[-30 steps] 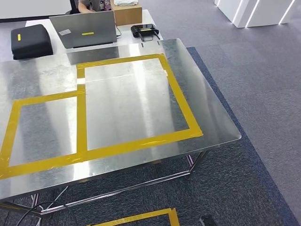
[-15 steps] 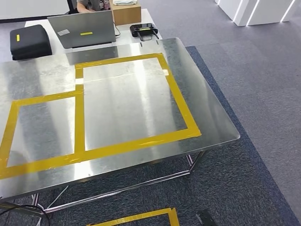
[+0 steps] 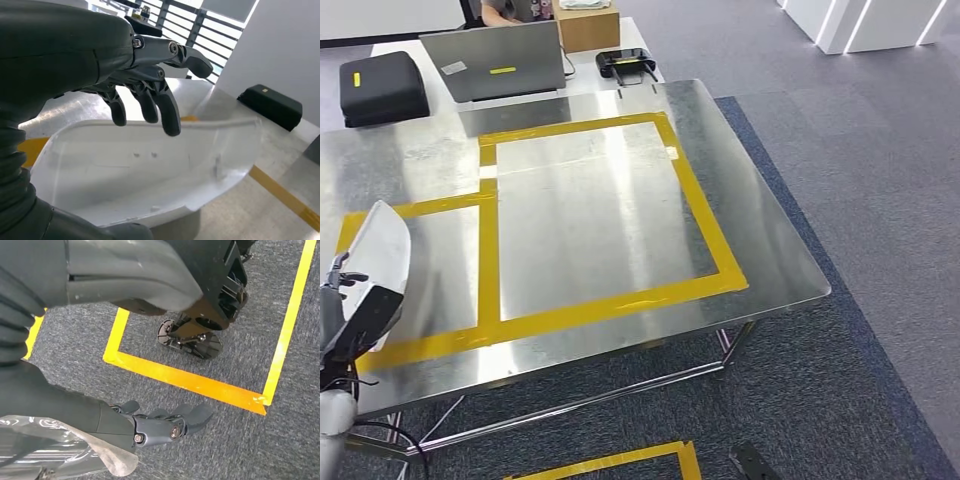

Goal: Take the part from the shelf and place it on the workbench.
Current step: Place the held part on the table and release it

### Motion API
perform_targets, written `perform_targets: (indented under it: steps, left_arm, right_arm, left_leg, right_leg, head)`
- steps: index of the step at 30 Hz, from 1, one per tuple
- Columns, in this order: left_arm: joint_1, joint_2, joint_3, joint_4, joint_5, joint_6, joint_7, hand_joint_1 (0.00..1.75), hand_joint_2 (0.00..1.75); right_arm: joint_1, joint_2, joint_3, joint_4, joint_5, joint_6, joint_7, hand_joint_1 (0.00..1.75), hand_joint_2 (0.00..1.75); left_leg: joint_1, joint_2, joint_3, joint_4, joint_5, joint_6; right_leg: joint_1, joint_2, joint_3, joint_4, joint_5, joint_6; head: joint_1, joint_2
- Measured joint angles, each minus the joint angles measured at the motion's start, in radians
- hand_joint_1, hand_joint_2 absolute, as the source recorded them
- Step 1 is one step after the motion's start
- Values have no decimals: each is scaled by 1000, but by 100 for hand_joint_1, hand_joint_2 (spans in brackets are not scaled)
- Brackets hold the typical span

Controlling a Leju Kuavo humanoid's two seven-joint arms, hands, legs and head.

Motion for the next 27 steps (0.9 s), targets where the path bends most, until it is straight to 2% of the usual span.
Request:
perform_targets:
  steps: [4,7,10,12,14,16,17,18,19,21,22,23,24,26,27]
  left_arm:
    - [48,-24,3,-82,53,78,-32,0,0]
    - [131,-70,19,-209,166,167,-114,0,0]
    - [237,-120,39,-351,257,249,-210,0,0]
    - [301,-154,55,-440,322,302,-279,0,0]
    - [368,-195,79,-524,385,346,-342,0,0]
    - [443,-247,118,-598,435,355,-388,0,0]
    - [479,-276,143,-629,454,345,-407,0,0]
    - [512,-306,170,-655,474,328,-427,0,0]
    - [538,-339,200,-677,493,305,-445,0,0]
    - [575,-406,264,-708,538,250,-461,0,0]
    - [588,-436,298,-718,570,227,-456,0,0]
    - [600,-462,329,-724,607,212,-447,0,0]
    - [612,-483,356,-727,643,205,-437,0,0]
    - [631,-512,398,-727,687,205,-428,0,0]
    - [639,-523,414,-727,694,209,-431,0,0]
  right_arm:
    - [21,0,-28,-5,21,-17,7,0,0]
    - [55,0,-50,-15,27,-41,-23,0,0]
    - [96,1,-62,-19,16,-63,-58,0,0]
    - [117,1,-65,-30,0,-83,-64,0,0]
    - [136,-2,-68,-53,-19,-111,-48,0,0]
    - [158,-7,-70,-87,-39,-146,-18,0,0]
    - [171,-12,-69,-106,-48,-164,-4,0,0]
    - [184,-16,-68,-125,-56,-182,5,0,0]
    - [195,-22,-65,-144,-66,-198,12,0,0]
    - [204,-34,-56,-177,-88,-230,17,0,0]
    - [204,-40,-49,-191,-101,-245,17,0,0]
    - [202,-45,-40,-203,-114,-259,15,0,0]
    - [200,-49,-30,-213,-127,-271,12,0,0]
    - [197,-56,-8,-227,-147,-286,6,0,0]
    - [195,-59,3,-232,-155,-290,2,0,0]
  left_leg:
    - [0,0,0,0,-1,0]
    - [-2,0,0,2,-4,2]
    - [-8,1,1,2,-5,17]
    - [-5,5,12,-21,10,28]
    - [-1,11,22,-42,21,36]
    - [-4,15,21,-46,24,38]
    - [-5,17,20,-45,24,38]
    - [-5,17,20,-45,24,37]
    - [-4,17,20,-44,24,36]
    - [-2,15,17,-37,22,26]
    - [-2,15,14,-31,20,19]
    - [-4,14,11,-24,19,11]
    - [-6,13,7,-19,20,4]
    - [-5,12,4,-11,21,-7]
    - [-3,11,0,-3,9,-12]
  right_leg:
    - [0,0,0,0,-1,0]
    - [-1,0,1,-2,-1,2]
    - [-7,0,4,-11,4,15]
    - [-7,-2,-1,-3,-8,20]
    - [-6,-6,-35,73,-64,19]
    - [-5,-8,-90,205,-127,19]
    - [-5,-8,-108,250,-138,21]
    - [-7,-9,-109,261,-129,22]
    - [-8,-10,-91,229,-102,24]
    - [-12,-13,-15,96,-40,29]
    - [-13,-11,15,43,-22,27]
    - [-12,-10,32,11,-18,22]
    - [-10,-7,36,2,-22,14]
    - [-10,-7,20,3,-21,-5]
    - [-10,-9,13,4,-18,-14]
  head:
    - [0,0]
    - [0,0]
    - [-1,0]
    - [1,0]
    - [7,0]
    - [10,0]
    - [11,0]
    - [11,0]
    - [12,0]
    - [13,0]
    - [14,0]
    - [15,0]
    - [15,0]
    - [16,0]
    - [15,0]
